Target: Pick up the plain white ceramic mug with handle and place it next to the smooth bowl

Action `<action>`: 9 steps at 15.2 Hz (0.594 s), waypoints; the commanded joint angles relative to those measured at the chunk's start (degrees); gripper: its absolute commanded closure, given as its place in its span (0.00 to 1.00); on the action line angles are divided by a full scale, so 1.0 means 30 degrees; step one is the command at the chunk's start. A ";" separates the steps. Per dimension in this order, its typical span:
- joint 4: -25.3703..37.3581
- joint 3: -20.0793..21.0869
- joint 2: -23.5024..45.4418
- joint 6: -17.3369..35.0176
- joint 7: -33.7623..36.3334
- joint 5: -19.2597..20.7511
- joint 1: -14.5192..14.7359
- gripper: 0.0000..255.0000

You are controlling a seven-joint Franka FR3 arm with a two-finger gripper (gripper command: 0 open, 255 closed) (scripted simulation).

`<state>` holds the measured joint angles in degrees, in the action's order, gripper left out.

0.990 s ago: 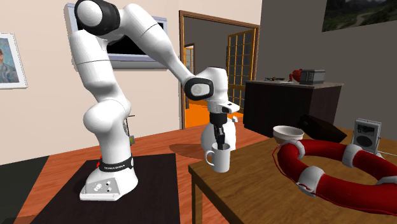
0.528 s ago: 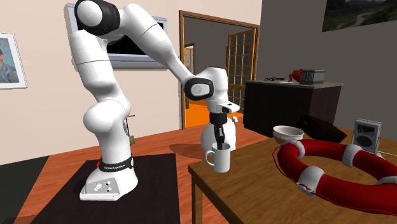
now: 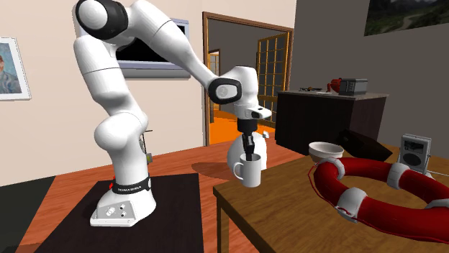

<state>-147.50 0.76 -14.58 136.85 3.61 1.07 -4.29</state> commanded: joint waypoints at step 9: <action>0.1355 -0.0027 -0.1565 -0.2932 -0.0093 -0.0062 0.0015 1.00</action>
<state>-143.83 0.74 -18.70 129.05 3.43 0.89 -4.21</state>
